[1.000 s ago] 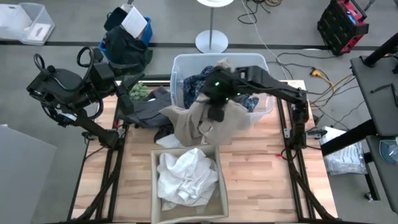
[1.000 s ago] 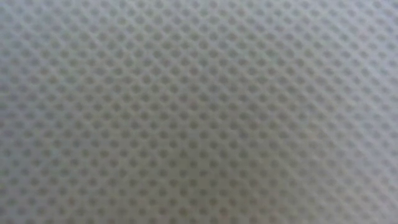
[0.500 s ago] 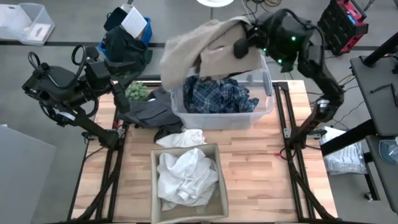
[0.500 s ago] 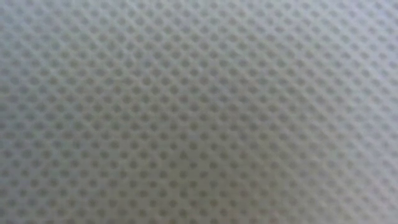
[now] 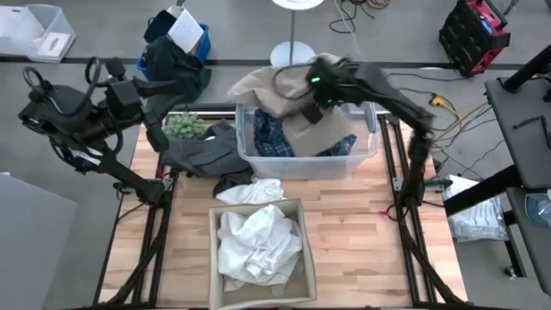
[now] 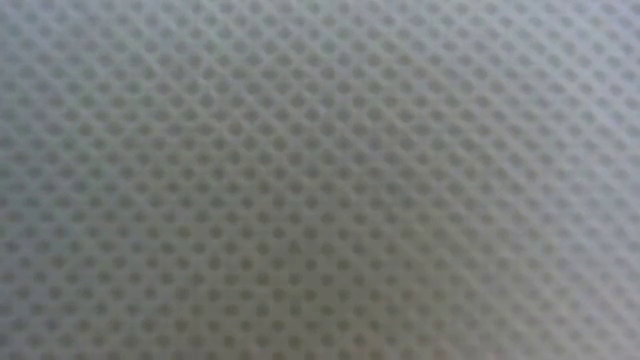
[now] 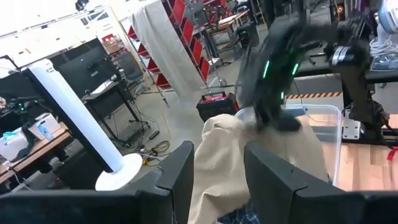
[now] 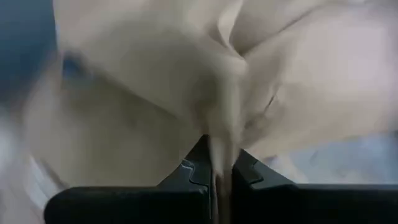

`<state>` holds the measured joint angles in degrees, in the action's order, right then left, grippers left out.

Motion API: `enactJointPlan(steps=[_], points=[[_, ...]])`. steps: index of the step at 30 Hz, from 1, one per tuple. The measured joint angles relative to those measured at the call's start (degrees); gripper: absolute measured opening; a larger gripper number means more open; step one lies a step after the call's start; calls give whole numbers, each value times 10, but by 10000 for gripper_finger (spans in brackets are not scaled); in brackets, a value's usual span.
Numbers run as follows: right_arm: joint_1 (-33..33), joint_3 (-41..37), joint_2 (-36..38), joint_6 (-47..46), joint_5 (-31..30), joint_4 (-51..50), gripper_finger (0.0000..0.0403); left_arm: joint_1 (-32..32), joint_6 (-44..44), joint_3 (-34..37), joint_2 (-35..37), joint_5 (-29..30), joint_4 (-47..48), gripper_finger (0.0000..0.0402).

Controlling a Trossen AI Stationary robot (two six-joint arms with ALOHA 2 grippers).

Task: Sort clothes
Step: Put the brown shorts into the transparent bin

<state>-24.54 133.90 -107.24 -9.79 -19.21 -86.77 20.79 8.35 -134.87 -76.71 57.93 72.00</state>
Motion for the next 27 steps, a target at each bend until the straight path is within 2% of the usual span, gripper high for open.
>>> enactJointPlan(steps=[2,6,10,13,19,22,23,25,27], points=[[-16,-6,-47,13,84,-40,9,0,-9,0,7,0,2,121],[-29,-24,-86,45,252,-7,12,0,-25,0,20,0,11,121],[-31,-6,-93,63,288,-11,35,0,-45,0,31,0,14,121],[-33,-5,-89,62,314,-12,76,0,-57,0,38,0,14,121],[-31,-1,-2,53,316,-23,187,0,-81,0,45,2,14,121],[-36,-1,44,55,291,13,225,0,-87,0,44,24,14,121],[-39,-1,57,57,272,37,231,0,-89,0,43,34,14,121],[-50,-1,78,57,187,109,232,0,-89,0,40,55,13,121],[-68,0,82,71,104,179,216,0,-89,0,37,77,11,121]])
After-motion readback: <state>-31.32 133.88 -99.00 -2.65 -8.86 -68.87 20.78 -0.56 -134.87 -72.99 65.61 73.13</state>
